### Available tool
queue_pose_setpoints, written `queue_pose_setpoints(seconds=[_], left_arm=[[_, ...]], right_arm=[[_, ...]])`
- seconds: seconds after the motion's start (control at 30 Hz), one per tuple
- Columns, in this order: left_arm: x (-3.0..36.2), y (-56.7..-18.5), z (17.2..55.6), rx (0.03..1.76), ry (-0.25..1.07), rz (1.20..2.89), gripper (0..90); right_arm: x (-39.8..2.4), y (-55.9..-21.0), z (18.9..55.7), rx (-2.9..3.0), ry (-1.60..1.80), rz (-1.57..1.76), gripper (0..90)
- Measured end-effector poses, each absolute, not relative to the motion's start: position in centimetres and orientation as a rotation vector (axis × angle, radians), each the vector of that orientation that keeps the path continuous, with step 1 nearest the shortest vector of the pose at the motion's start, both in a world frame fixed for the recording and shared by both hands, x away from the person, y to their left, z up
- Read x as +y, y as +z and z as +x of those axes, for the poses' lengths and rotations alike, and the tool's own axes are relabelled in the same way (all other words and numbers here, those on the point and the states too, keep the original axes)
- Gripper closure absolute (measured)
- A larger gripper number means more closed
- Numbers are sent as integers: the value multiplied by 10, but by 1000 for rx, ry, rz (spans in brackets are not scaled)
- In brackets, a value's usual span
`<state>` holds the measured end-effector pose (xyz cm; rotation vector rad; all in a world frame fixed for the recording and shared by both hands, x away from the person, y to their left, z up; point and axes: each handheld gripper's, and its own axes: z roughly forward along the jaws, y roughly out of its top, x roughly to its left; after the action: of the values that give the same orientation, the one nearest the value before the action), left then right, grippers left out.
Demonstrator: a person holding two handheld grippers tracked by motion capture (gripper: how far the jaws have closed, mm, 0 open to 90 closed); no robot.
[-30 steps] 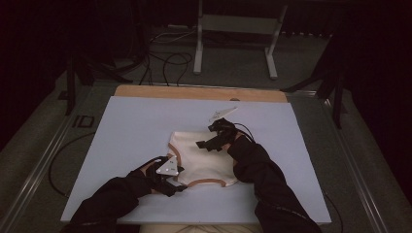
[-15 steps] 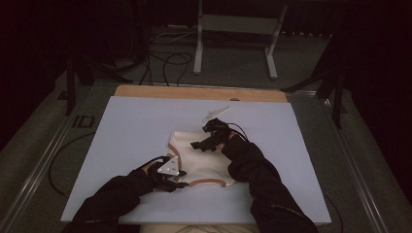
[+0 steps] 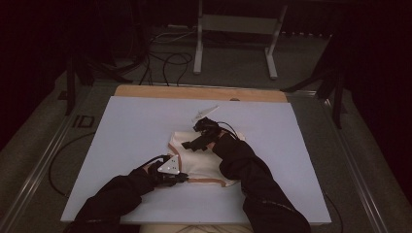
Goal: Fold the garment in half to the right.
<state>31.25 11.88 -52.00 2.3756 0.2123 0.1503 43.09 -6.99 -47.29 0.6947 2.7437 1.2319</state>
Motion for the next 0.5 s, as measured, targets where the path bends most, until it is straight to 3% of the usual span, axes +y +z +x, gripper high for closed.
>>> queue_pose_setpoints(seconds=[0.5], left_arm=[[118,-520,311,207,163,2381,870]], right_arm=[[-25,-481,451,2781,1144,716,142]])
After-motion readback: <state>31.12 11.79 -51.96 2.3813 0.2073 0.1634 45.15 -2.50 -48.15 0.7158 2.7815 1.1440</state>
